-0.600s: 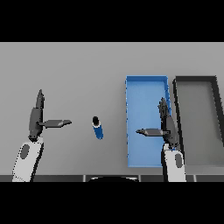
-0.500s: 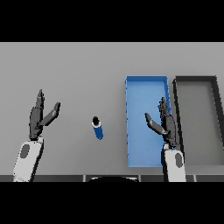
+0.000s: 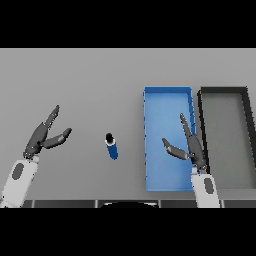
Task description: Pick up the blue pipe and place it into the blue bin.
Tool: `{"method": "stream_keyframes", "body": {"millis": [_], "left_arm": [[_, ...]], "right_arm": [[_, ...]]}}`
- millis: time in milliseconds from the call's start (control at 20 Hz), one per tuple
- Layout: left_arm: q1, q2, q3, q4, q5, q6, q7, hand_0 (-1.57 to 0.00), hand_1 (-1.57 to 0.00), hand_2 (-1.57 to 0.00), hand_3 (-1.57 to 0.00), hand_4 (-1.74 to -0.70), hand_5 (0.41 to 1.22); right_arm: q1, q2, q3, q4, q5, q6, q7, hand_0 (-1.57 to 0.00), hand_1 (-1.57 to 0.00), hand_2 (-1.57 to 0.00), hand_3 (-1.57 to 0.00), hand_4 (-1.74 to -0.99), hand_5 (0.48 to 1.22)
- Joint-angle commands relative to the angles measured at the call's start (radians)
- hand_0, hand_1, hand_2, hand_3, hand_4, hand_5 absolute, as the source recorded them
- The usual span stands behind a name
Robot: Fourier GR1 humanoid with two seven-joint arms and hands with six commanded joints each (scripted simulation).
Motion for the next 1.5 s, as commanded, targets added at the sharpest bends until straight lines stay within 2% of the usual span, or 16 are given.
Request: {"method": "stream_keyframes", "body": {"millis": [0,100,250,400,500,600,700,750,800,950,1000,1100,1250,1450], "left_arm": [[0.001,0.006,-0.001,0.005,0.004,-0.017,-0.010,0.00,0.00,0.00,0.00,-0.97,0.598],[0.023,0.014,-0.016,-0.033,0.013,-0.051,-0.045,0.00,0.00,0.00,0.00,-0.97,0.590],[0.052,0.049,-0.059,-0.107,0.015,-0.116,-0.044,0.00,0.00,0.00,0.00,-0.98,0.578],[0.092,0.071,-0.119,-0.202,-0.006,-0.138,0.028,0.00,0.00,0.00,0.00,-1.00,0.530],[0.084,0.068,-0.163,-0.242,-0.017,-0.152,0.105,0.00,0.00,0.00,0.00,-1.03,0.496],[0.089,0.044,-0.211,-0.248,-0.056,-0.156,0.128,0.00,0.00,0.00,0.00,-1.06,0.474],[0.087,0.038,-0.241,-0.255,-0.081,-0.176,0.108,0.00,0.00,0.00,0.00,-1.08,0.469],[0.077,0.006,-0.264,-0.239,-0.101,-0.172,0.114,0.00,0.00,0.00,0.00,-1.10,0.466],[0.075,-0.010,-0.276,-0.236,-0.111,-0.170,0.116,0.00,0.00,0.00,0.00,-1.11,0.463],[0.043,-0.078,-0.306,-0.206,-0.138,-0.156,0.090,0.00,0.00,0.00,0.00,-1.15,0.484],[0.026,-0.099,-0.307,-0.186,-0.146,-0.148,0.079,0.00,0.00,0.00,0.00,-1.15,0.486],[0.003,-0.156,-0.320,-0.135,-0.173,-0.122,0.079,0.00,0.00,0.00,0.00,-1.14,0.488],[-0.027,-0.225,-0.328,-0.065,-0.174,-0.113,0.085,0.00,0.00,0.00,0.00,-1.13,0.491],[-0.057,-0.280,-0.321,0.031,-0.192,-0.092,0.051,0.00,0.00,0.00,0.00,-1.12,0.494]], "right_arm": [[0.010,0.004,0.011,-0.012,0.006,0.002,0.000,0.00,0.00,0.00,0.00,-1.191,0.587],[0.003,-0.011,0.001,-0.021,0.005,0.002,0.016,0.00,0.00,0.00,0.00,-1.182,0.583],[0.005,-0.003,-0.001,-0.031,-0.009,0.004,0.037,0.00,0.00,0.00,0.00,-1.194,0.579],[0.001,0.005,0.003,-0.026,-0.011,0.004,0.046,0.00,0.00,0.00,0.00,-1.214,0.581],[-0.006,0.006,-0.002,-0.029,-0.025,0.011,0.037,0.00,0.00,0.00,0.00,-1.229,0.576],[0.004,-0.002,-0.002,-0.045,-0.025,0.015,0.034,0.00,0.00,0.00,0.00,-1.223,0.572],[0.004,-0.004,0.001,-0.035,-0.018,0.016,0.029,0.00,0.00,0.00,0.00,-1.213,0.572],[0.017,-0.002,0.001,-0.044,-0.024,0.019,0.024,0.00,0.00,0.00,0.00,-1.213,0.571],[0.002,0.004,0.003,-0.036,-0.018,0.012,0.048,0.00,0.00,0.00,0.00,-1.212,0.570],[0.013,0.021,0.018,-0.046,-0.014,0.012,0.037,0.00,0.00,0.00,0.00,-1.210,0.564],[0.021,0.018,0.010,-0.046,-0.022,0.014,0.029,0.00,0.00,0.00,0.00,-1.211,0.560],[0.020,0.013,-0.001,-0.051,-0.031,0.012,0.051,0.00,0.00,0.00,0.00,-1.207,0.555],[0.011,0.021,0.001,-0.037,-0.031,0.010,0.041,0.00,0.00,0.00,0.00,-1.207,0.551],[0.031,0.006,-0.012,-0.042,-0.045,0.021,0.018,0.00,0.00,0.00,0.00,-1.201,0.548]]}}
